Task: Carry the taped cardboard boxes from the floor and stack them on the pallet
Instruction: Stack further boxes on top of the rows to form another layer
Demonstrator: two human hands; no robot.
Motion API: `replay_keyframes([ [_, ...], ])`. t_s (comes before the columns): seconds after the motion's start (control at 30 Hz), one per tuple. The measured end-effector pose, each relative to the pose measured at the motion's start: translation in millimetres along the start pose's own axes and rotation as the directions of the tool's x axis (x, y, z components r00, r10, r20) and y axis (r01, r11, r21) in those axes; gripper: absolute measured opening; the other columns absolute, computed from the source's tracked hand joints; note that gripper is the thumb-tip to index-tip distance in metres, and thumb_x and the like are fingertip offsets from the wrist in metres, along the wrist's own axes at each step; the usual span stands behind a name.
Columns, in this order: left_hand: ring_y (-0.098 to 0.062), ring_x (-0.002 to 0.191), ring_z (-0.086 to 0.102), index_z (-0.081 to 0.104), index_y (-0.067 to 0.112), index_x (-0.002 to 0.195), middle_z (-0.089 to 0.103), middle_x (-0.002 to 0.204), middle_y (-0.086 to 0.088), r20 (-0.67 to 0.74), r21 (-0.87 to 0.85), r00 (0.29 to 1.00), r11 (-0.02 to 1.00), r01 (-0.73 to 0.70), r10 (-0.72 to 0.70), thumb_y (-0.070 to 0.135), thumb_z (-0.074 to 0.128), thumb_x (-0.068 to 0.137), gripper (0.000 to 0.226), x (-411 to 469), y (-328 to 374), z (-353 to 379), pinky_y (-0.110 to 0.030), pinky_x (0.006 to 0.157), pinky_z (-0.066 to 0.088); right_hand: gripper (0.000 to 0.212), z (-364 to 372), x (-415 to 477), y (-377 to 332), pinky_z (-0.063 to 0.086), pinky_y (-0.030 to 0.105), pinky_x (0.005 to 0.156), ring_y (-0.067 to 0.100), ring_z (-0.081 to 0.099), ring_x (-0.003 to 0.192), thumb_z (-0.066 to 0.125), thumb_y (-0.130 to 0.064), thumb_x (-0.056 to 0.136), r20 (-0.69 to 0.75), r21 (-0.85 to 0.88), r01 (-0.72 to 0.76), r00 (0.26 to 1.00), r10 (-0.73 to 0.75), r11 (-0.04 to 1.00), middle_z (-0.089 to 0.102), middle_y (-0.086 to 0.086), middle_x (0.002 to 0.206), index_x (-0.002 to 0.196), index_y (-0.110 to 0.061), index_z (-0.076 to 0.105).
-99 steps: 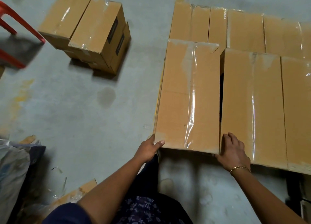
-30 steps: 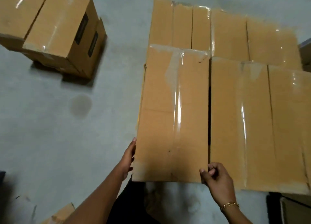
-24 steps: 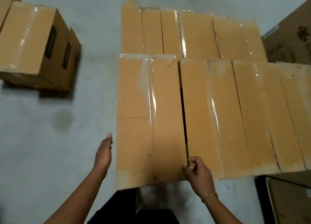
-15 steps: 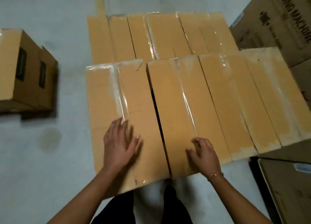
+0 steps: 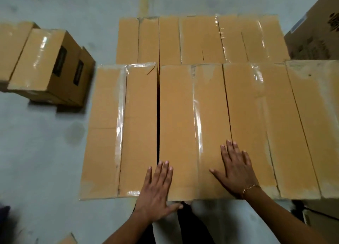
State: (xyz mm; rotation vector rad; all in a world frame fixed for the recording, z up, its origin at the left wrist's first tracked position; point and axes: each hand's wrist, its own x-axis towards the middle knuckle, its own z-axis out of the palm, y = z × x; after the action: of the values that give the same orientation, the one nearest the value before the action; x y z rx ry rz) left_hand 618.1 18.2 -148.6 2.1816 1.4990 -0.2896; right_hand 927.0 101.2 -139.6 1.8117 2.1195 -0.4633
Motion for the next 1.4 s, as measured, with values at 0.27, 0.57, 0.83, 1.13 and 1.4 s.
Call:
replay_keyframes([
  [0.27,-0.034,0.157,0.007,0.019,0.003,0.16,0.005,0.169,-0.017,-0.085,0.079,0.994,0.994,0.069,-0.062,0.086,0.036,0.088,0.111,-5,12,13,-0.059,0.119,0.016,0.096,18,4,11,0.004,0.049,0.124,0.025,-0.007,0.156,0.014,-0.081,0.092,-0.078,-0.035,0.093,0.992,-0.096,0.995,-0.008,0.009,0.169,0.161,-0.015,0.003],
  [0.57,-0.033,0.156,0.01,0.02,0.004,0.16,0.008,0.17,-0.014,-0.102,0.084,0.991,0.991,0.101,-0.092,0.086,0.037,0.088,0.11,-12,18,26,-0.061,0.117,0.018,0.096,31,0,15,0.006,0.05,0.124,0.025,-0.006,0.156,0.021,-0.079,0.093,-0.114,-0.075,0.121,0.985,-0.129,0.99,-0.006,0.01,0.169,0.161,-0.013,0.009],
  [0.83,-0.033,0.157,0.008,0.021,0.005,0.16,0.008,0.17,-0.014,-0.127,0.098,0.986,0.988,0.121,-0.108,0.085,0.034,0.089,0.108,-17,20,32,-0.065,0.118,0.019,0.096,34,-6,12,0.008,0.05,0.124,0.027,-0.004,0.156,0.021,-0.077,0.093,-0.153,-0.097,0.117,0.98,-0.131,0.988,-0.004,0.011,0.169,0.161,-0.011,0.013],
  [1.13,-0.033,0.157,0.01,0.023,0.006,0.16,0.009,0.17,-0.014,-0.21,0.081,0.974,0.992,0.101,-0.083,0.083,0.042,0.088,0.107,-18,19,46,-0.066,0.116,0.019,0.093,41,-15,9,0.015,0.053,0.123,0.028,0.004,0.156,0.027,-0.073,0.093,-0.216,-0.117,0.109,0.967,-0.133,0.987,0.004,0.012,0.169,0.159,-0.008,0.019],
  [1.4,-0.038,0.156,0.006,0.026,0.007,0.16,0.007,0.17,-0.014,-0.214,0.08,0.974,0.993,0.09,-0.071,0.081,0.047,0.082,0.109,-16,17,49,-0.072,0.113,0.021,0.09,45,-19,10,0.017,0.055,0.12,0.03,0.012,0.155,0.03,-0.069,0.092,-0.262,-0.136,0.094,0.957,-0.127,0.986,0.013,0.012,0.168,0.158,-0.009,0.025],
])
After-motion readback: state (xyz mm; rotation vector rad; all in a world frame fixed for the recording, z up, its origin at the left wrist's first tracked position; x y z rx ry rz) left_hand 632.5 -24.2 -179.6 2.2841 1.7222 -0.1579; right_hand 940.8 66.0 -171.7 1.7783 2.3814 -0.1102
